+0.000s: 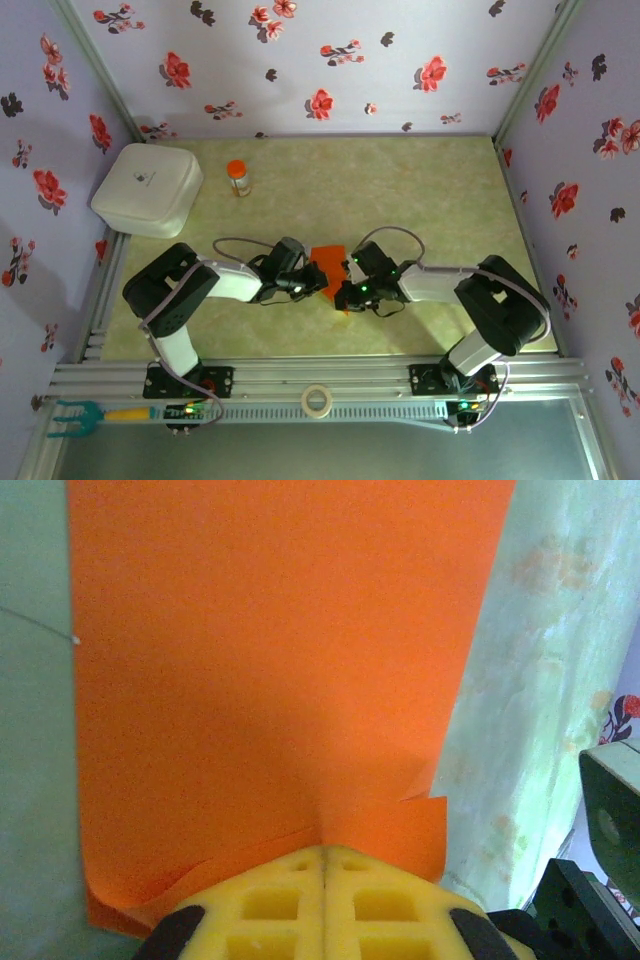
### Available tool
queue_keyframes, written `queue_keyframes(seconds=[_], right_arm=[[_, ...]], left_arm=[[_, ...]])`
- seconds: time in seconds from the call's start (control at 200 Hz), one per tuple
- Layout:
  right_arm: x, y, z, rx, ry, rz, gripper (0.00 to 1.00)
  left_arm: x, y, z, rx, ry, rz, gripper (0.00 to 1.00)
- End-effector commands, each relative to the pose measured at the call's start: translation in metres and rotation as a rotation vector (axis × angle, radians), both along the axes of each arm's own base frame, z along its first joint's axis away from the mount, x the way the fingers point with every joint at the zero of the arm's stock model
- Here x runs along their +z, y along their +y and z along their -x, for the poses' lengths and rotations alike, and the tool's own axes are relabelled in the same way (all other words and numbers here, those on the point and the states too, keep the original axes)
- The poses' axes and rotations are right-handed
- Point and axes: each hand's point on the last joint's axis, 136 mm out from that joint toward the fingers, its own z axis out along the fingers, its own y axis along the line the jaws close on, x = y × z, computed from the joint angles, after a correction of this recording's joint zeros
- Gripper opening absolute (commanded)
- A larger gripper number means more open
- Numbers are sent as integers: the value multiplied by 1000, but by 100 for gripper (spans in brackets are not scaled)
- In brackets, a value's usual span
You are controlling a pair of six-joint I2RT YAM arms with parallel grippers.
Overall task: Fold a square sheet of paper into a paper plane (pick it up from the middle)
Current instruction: Third fold the triangle at the center of the table.
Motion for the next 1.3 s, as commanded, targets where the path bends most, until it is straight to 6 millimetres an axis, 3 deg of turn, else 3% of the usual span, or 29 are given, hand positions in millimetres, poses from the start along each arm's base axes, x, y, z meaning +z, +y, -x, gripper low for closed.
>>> queue_keyframes(seconds=[0.0,0.37,0.6,0.69,0.96,1.295], right_arm=[[-7,-13,10,-34,49,14,7],[-8,-23,21,-97,71,-16,7],[35,-6,6,-75,-9,-101,3],[42,-1,-2,-61,-27,-93,3],[40,9,-17,-59,-36,-72,2],[31,15,-23,-59,-16,-64,2]], left_arm=[[-26,13,12,-14,46,-88,0],[-28,14,13,-10,48,-86,0],[-26,14,13,-12,43,-84,0],[-25,14,13,-9,37,-81,0],[-24,15,12,-2,27,-71,0],[-25,15,13,0,30,-71,0]])
